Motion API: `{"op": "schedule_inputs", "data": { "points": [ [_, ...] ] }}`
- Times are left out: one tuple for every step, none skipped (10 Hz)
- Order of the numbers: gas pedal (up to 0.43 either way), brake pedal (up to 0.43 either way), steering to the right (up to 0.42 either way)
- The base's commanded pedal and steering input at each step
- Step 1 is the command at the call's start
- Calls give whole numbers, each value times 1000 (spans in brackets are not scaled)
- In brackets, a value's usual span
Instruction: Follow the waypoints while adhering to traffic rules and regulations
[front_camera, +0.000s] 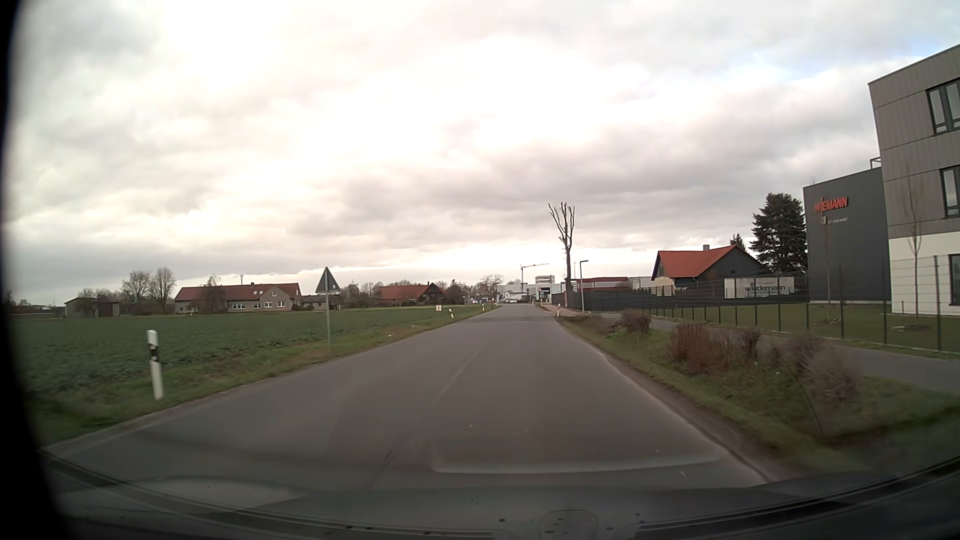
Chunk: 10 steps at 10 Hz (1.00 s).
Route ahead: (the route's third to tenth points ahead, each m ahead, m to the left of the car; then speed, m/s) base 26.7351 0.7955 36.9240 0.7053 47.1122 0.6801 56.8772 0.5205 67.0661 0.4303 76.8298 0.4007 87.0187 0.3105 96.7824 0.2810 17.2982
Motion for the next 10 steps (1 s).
{"op": "schedule_inputs", "data": {
  "points": [
    [228,0,5],
    [228,0,4],
    [189,0,3],
    [150,0,3],
    [150,0,3],
    [150,0,3],
    [150,0,3],
    [150,0,3],
    [150,0,3],
    [150,0,3]
  ]
}}
